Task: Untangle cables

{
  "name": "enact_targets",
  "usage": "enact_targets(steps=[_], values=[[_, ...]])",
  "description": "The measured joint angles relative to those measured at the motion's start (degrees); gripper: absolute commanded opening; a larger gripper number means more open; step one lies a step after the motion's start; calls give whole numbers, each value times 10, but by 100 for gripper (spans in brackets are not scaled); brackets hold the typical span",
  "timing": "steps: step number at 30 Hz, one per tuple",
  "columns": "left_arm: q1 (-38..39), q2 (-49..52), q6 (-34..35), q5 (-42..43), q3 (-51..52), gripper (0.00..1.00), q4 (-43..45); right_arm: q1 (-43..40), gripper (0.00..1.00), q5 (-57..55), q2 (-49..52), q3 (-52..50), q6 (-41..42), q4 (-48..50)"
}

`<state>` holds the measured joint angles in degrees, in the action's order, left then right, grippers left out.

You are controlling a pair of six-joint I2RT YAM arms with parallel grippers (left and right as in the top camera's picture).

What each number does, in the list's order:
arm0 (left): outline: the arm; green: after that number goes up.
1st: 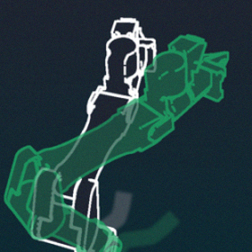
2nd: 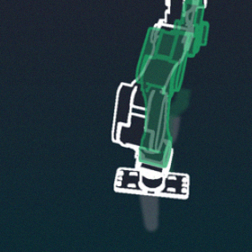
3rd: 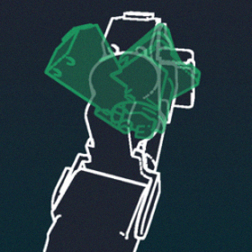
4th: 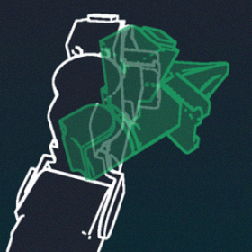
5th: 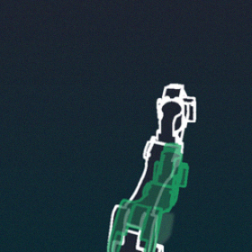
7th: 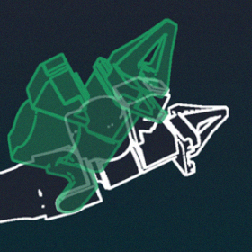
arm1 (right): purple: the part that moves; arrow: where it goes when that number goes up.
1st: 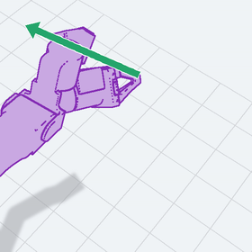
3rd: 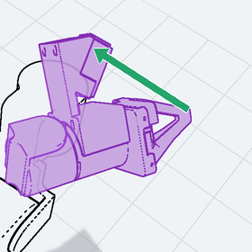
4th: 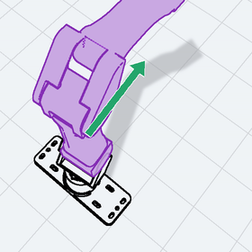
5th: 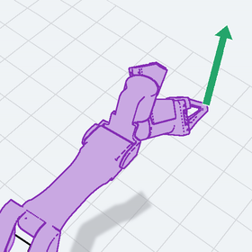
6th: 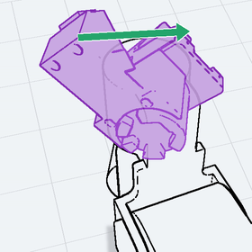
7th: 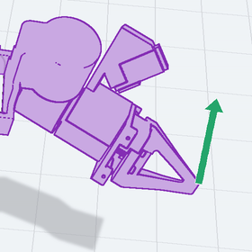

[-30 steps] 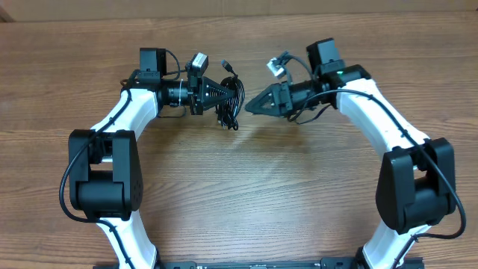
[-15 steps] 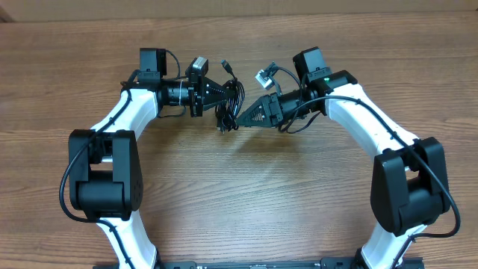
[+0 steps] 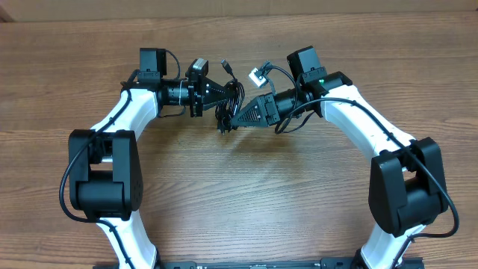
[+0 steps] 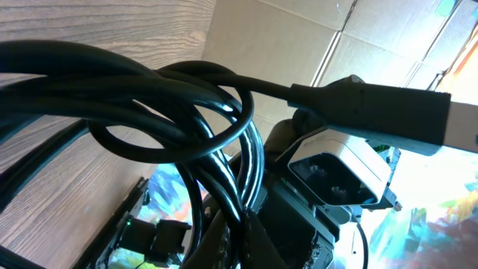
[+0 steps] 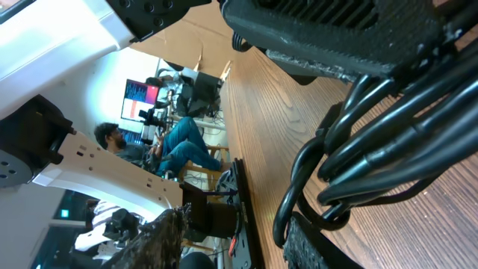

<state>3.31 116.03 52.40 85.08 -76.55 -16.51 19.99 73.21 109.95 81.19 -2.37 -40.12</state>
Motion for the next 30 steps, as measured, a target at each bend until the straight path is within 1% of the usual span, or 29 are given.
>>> enact_targets(steps=[7, 9, 11, 19, 23, 27, 30], values=[[0, 0, 0, 0, 0, 4, 0, 0, 43, -2, 0, 0, 0, 7], [0, 0, 0, 0, 0, 4, 1, 0, 40, -6, 0, 0, 0, 11], [0, 0, 0, 0, 0, 4, 3, 0, 40, -10, 0, 0, 1, 17], [0, 0, 0, 0, 0, 4, 7, 3, 40, -23, 4, 0, 0, 27], [0, 0, 0, 0, 0, 4, 16, 21, 40, -23, 7, 0, 0, 33], [0, 0, 0, 5, 0, 4, 17, 48, 40, -6, 12, 0, 0, 77], [0, 0, 0, 9, 0, 4, 18, 51, 40, 5, 13, -2, 22, 123]])
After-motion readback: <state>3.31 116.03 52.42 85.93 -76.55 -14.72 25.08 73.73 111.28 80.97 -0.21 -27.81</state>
